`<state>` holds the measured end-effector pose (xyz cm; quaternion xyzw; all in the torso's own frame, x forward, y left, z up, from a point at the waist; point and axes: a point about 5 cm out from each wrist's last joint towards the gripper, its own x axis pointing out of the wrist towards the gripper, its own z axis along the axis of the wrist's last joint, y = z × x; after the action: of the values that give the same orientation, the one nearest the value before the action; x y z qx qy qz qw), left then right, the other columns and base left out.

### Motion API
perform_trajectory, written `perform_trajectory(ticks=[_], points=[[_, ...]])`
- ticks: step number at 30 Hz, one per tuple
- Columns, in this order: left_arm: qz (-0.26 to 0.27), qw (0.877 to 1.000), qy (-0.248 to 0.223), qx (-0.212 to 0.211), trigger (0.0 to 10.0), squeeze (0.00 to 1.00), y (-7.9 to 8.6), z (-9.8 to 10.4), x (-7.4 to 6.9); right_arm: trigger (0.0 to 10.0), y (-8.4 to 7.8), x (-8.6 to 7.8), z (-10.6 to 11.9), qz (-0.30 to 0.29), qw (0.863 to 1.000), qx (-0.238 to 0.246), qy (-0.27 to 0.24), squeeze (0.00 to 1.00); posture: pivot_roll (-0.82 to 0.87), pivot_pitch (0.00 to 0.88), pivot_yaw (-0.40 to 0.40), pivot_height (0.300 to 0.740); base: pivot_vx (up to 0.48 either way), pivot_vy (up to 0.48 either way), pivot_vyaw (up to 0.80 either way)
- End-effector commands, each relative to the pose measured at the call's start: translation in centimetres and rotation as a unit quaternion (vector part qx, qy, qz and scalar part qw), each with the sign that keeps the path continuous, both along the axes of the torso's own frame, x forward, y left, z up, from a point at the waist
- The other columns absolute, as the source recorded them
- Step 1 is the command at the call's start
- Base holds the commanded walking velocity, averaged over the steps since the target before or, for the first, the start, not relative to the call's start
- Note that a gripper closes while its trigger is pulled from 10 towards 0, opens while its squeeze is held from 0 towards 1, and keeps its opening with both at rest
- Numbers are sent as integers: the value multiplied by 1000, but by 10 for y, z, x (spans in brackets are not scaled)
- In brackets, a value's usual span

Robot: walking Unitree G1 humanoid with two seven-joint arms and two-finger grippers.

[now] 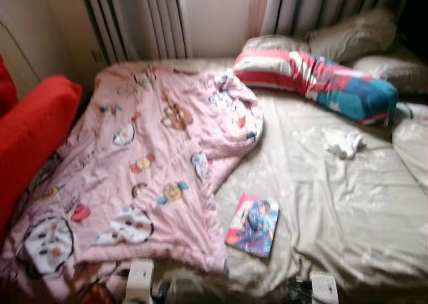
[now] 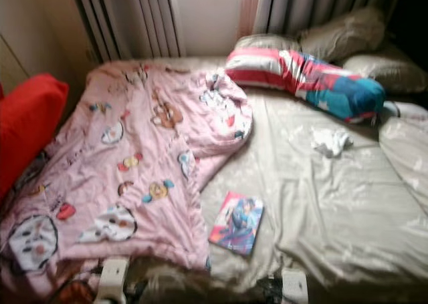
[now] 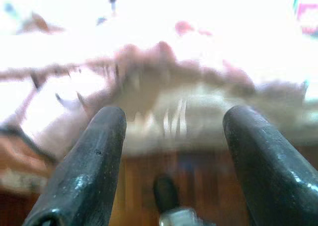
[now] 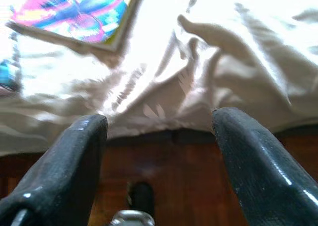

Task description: Clean up the room

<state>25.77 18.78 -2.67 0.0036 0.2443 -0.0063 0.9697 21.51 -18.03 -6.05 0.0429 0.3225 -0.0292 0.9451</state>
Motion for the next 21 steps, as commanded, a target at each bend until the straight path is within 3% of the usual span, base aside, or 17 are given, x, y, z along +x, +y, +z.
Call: perform_trajectory(ticks=[1, 5, 6, 7, 8, 10, 15, 21], points=[[4, 999, -48, 4, 10000, 0, 8, 14, 10, 10000, 3, -4, 0, -2, 1000, 9, -15, 0, -37, 142, 23, 740, 0, 0, 0], [5, 991, -135, -1, 10000, 0, 8, 39, 24, 10000, 2, -2, 4, -1, 999, 10, -48, 0, -45, 137, 14, 740, 0, 0, 0], [4, 988, -152, -4, 10000, 0, 7, 43, 25, 10000, 3, 28, 27, 9, 993, -7, -114, 0, -46, 137, 13, 740, 0, 0, 0], [4, 988, -152, -4, 10000, 0, 7, 43, 25, 10000, 3, 28, 27, 9, 993, -7, -114, 0, -46, 137, 13, 740, 0, 0, 0], [1, 985, -170, -6, 10000, 0, 5, 47, 24, 10000, 5, 62, 62, 15, 979, -13, -201, 0, -52, 134, 10, 740, 0, 0, 0], [-4, 982, -187, -6, 10000, 0, 3, 51, 21, 10000, 5, 72, 78, 17, 969, -15, -245, 0, -54, 134, 8, 740, 0, 0, 0], [-5, 975, -221, -7, 10000, 0, 3, 57, 8, 10000, 7, 66, 83, 16, 959, -19, -282, 0, -57, 131, 3, 740, 0, 0, 0], [-3, 971, -240, -8, 10000, 0, 4, 65, -3, 10000, 7, 53, 82, -2, 957, -9, -289, 0, -57, 129, 2, 740, 0, 0, 0]])
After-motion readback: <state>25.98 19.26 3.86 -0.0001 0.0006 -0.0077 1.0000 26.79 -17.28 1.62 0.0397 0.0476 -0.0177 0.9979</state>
